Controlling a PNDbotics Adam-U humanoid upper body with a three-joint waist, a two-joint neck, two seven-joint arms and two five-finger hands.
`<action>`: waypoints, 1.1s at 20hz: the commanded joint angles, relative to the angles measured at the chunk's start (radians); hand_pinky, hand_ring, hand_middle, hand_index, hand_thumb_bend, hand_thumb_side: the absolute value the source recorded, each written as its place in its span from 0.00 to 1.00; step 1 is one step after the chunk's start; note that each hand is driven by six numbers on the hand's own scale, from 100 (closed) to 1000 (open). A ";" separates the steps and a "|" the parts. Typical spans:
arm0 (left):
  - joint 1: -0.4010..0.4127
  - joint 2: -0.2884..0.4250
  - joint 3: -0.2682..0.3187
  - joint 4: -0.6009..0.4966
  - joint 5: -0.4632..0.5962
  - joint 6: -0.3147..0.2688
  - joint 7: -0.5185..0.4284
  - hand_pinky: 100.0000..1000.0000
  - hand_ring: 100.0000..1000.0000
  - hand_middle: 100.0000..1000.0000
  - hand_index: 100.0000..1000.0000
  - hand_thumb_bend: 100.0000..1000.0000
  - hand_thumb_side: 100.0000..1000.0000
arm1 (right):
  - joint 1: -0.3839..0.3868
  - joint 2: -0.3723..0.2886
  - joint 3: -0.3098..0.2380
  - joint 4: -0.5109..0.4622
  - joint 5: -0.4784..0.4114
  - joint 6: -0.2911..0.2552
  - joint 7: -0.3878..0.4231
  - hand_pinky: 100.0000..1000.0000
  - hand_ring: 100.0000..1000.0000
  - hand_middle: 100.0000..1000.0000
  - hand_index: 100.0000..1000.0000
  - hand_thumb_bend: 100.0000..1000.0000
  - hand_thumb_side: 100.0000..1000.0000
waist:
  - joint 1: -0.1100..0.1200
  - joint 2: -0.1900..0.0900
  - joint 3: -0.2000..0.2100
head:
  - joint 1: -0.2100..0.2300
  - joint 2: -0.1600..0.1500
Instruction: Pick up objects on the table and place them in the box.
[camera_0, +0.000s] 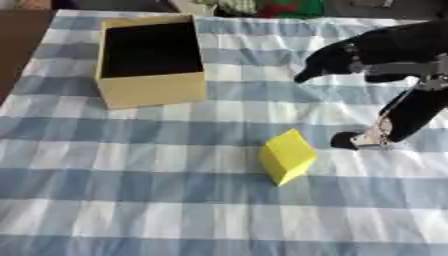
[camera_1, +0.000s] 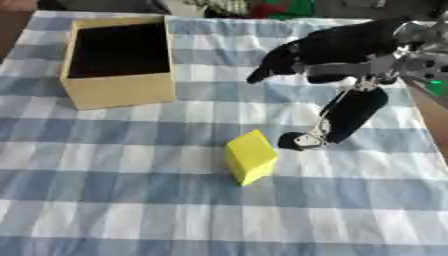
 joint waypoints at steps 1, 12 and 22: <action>-0.013 0.024 0.000 -0.014 0.004 -0.001 -0.004 0.95 0.67 0.46 0.68 0.00 0.18 | -0.024 -0.007 0.008 -0.014 0.002 0.005 0.045 0.98 1.00 0.89 1.00 0.32 0.54 | 0.000 -0.014 0.002 | -0.003 -0.007; -0.014 0.023 0.000 -0.014 0.002 -0.004 -0.012 0.95 0.67 0.46 0.68 0.00 0.18 | -0.067 0.043 0.078 0.003 -0.075 0.090 0.133 0.99 1.00 0.92 1.00 0.34 0.35 | -0.003 -0.008 0.005 | -0.006 -0.015; -0.013 0.020 0.001 -0.014 0.004 -0.005 -0.012 0.95 0.67 0.46 0.68 0.00 0.18 | -0.098 0.101 0.124 0.065 -0.046 0.194 0.133 0.99 1.00 0.91 1.00 0.41 0.22 | -0.004 0.000 0.004 | -0.007 -0.019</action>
